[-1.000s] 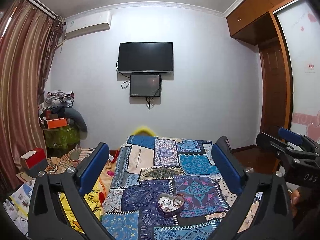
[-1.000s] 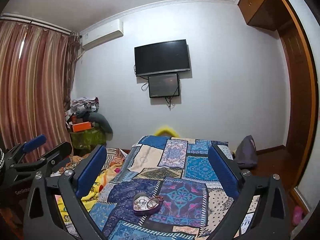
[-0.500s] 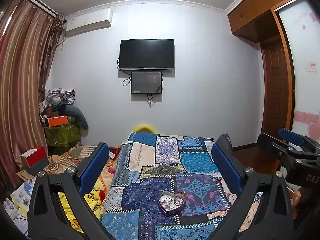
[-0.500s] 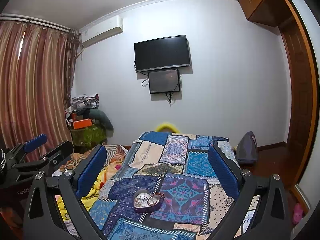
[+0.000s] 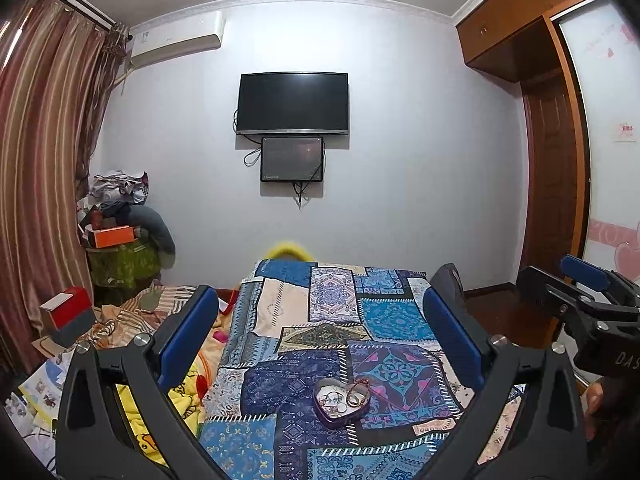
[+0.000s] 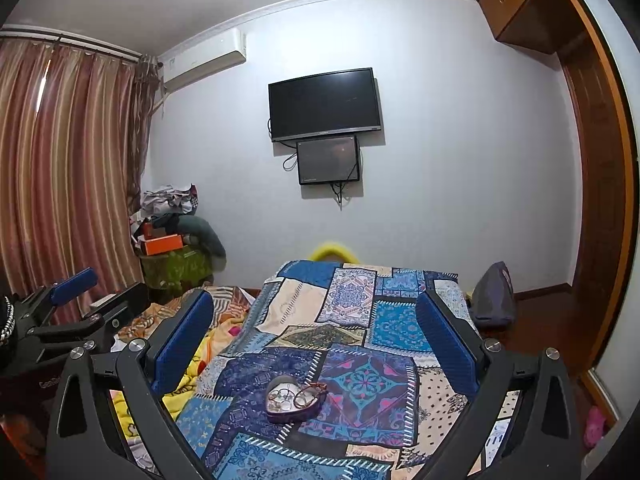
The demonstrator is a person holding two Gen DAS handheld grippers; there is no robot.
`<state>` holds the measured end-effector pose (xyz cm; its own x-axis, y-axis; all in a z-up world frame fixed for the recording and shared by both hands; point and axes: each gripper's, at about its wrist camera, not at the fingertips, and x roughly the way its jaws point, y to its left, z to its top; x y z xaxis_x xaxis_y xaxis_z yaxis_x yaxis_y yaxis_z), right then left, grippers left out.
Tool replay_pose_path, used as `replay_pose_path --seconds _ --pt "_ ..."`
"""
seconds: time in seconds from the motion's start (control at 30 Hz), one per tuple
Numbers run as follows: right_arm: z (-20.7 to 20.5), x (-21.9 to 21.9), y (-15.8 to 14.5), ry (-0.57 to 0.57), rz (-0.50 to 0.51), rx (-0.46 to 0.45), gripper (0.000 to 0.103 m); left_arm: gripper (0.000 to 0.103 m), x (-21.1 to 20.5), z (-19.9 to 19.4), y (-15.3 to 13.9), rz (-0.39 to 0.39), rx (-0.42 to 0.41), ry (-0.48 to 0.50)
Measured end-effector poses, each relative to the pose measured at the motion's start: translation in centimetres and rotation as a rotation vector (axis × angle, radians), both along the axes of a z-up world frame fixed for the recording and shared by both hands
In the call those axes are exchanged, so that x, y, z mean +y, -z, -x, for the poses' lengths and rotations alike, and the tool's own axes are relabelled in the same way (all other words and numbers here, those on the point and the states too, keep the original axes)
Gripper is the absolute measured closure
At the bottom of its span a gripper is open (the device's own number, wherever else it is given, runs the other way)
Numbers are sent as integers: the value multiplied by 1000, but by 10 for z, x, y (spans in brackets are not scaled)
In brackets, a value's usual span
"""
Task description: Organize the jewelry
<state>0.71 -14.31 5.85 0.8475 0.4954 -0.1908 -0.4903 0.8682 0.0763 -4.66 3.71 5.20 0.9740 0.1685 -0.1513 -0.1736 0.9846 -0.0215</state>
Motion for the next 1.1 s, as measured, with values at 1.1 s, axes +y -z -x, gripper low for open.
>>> replay_pose_path --seconds 1.1 --pt "-2 1 0 16 13 -1 3 0 -6 -7 5 -1 34 55"
